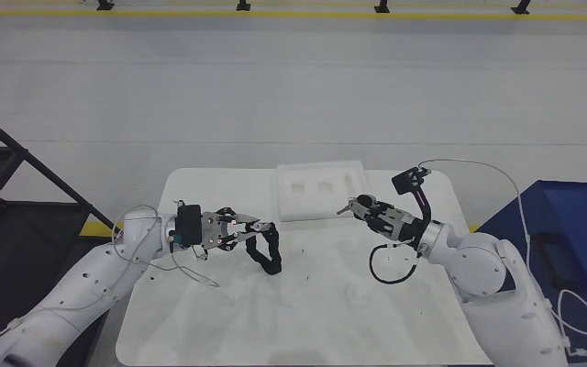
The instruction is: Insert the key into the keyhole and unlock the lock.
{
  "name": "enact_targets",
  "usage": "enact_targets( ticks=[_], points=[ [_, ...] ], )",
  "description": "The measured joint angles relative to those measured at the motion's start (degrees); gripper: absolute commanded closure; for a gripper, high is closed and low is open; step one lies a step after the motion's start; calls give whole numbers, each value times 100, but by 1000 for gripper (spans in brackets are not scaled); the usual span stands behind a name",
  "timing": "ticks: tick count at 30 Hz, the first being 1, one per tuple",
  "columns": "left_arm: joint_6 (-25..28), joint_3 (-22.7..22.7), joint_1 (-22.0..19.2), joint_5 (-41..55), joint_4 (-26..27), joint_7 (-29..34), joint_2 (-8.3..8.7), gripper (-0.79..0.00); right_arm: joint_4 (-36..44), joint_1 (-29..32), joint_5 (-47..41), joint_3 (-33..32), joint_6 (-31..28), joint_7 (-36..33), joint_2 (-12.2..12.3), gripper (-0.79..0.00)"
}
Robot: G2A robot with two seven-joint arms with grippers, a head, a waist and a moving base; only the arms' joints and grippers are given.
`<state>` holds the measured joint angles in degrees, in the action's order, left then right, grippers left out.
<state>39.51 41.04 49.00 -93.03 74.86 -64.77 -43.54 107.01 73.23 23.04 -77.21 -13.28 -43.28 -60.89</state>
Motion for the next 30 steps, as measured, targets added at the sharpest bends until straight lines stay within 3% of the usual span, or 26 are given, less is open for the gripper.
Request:
enact_targets(
  ticks=[6,14,22,30],
  points=[
    [-24,2,23,31,40,54,-7,0,30,46,40,15,48,89,-3,0],
    [43,-50,-98,528,493,1352,-209,0,1210,297,1385,377,870,333,-13,0],
    [-85,-511,-509,1170,532,2663,-694,0,2193,731,2036,645,1838,706,-61,0],
    [-631,-885,-737,1506,207,3117,-1169,0,2382,932,2055,769,2188,934,-106,0]
  ],
)
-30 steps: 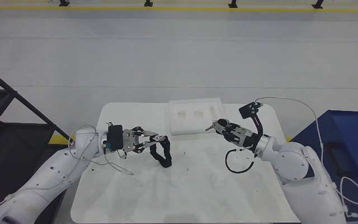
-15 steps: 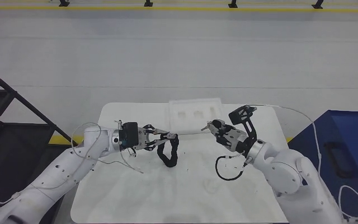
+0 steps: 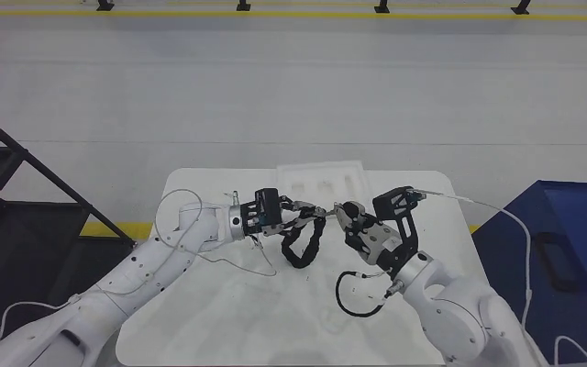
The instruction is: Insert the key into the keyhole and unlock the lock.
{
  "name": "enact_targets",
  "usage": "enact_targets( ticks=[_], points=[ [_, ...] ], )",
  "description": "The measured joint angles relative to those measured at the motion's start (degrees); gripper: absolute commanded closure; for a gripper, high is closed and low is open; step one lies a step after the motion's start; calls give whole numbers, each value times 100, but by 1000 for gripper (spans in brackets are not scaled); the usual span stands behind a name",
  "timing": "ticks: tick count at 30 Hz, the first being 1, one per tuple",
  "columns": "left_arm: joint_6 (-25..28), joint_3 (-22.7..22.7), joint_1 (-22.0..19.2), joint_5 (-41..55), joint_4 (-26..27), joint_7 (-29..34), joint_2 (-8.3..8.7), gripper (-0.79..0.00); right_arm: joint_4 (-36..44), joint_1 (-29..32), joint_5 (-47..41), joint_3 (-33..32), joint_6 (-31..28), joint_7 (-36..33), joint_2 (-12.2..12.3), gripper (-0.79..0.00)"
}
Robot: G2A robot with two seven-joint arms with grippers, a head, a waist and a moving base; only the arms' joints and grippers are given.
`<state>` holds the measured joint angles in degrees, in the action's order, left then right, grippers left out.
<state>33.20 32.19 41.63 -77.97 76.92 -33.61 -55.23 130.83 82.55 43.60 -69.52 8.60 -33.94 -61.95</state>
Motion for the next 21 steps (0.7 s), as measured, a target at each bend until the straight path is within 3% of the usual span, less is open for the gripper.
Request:
enact_targets(
  ticks=[12,21],
  points=[
    [-103,53,90,57,37,110,-10,0,-7,43,-3,-8,16,107,-8,0],
    [-356,309,391,34,289,459,-31,0,287,210,732,236,725,22,-50,0]
  ],
)
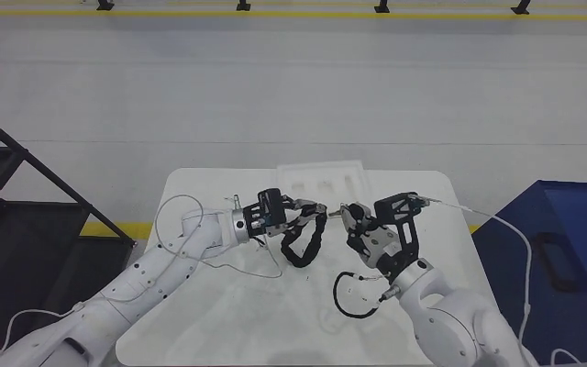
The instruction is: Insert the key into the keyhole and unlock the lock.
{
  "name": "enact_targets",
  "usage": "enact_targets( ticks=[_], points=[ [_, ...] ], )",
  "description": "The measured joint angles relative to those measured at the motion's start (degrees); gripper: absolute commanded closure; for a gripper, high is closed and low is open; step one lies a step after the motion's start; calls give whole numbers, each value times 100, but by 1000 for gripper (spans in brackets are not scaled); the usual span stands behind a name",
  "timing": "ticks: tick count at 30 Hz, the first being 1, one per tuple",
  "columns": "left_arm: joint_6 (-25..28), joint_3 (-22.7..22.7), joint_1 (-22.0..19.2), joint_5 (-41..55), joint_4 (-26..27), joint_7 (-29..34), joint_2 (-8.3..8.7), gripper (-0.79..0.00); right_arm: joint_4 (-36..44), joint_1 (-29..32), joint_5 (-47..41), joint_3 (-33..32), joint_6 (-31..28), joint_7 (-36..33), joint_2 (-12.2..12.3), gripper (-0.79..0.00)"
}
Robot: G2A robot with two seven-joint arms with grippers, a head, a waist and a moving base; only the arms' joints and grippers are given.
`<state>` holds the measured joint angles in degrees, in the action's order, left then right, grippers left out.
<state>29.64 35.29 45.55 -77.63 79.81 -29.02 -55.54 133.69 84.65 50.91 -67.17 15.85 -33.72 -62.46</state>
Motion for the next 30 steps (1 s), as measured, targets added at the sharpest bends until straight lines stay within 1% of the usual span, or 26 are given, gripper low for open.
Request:
enact_targets(
  ticks=[9,16,30],
  points=[
    [2,39,70,-286,51,0,-108,0,-244,-229,-112,227,198,-18,-91,0],
    [95,92,93,-374,-11,-16,-186,0,-348,-305,-102,233,368,13,-141,0],
    [242,290,200,-521,-62,-47,-283,0,-388,-326,-53,191,380,-142,-199,0]
  ],
)
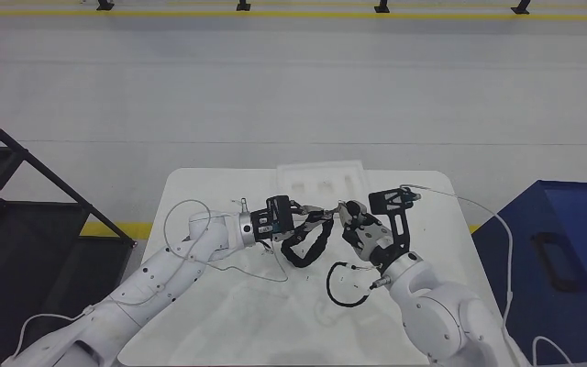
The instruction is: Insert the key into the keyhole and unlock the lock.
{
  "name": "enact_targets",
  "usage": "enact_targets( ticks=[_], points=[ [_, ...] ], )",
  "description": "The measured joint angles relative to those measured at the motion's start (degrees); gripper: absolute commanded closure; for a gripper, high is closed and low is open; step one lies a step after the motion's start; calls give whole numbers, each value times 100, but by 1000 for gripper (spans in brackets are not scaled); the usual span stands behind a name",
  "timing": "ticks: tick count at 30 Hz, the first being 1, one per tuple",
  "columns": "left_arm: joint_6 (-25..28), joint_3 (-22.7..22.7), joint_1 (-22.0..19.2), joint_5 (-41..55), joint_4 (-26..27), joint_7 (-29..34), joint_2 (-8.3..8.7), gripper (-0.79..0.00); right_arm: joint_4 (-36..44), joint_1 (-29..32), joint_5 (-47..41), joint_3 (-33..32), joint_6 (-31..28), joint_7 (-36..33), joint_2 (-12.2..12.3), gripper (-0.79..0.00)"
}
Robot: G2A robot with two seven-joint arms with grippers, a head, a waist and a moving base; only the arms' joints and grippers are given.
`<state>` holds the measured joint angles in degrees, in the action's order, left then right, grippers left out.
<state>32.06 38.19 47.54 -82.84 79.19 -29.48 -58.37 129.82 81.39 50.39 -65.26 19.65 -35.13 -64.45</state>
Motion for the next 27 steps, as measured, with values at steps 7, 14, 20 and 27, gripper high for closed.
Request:
enact_targets(
  ticks=[7,14,20,27],
  points=[
    [65,109,60,-59,18,17,-33,0,-9,-19,33,-13,-14,-83,-26,0],
    [101,210,118,-130,33,21,-65,0,-38,-61,214,91,-97,-218,-50,0],
    [143,303,165,-148,49,7,-91,0,-80,-120,362,199,-25,-278,-87,0],
    [190,391,222,-265,75,-42,-116,0,-160,-206,354,215,-18,-369,-126,0]
  ],
)
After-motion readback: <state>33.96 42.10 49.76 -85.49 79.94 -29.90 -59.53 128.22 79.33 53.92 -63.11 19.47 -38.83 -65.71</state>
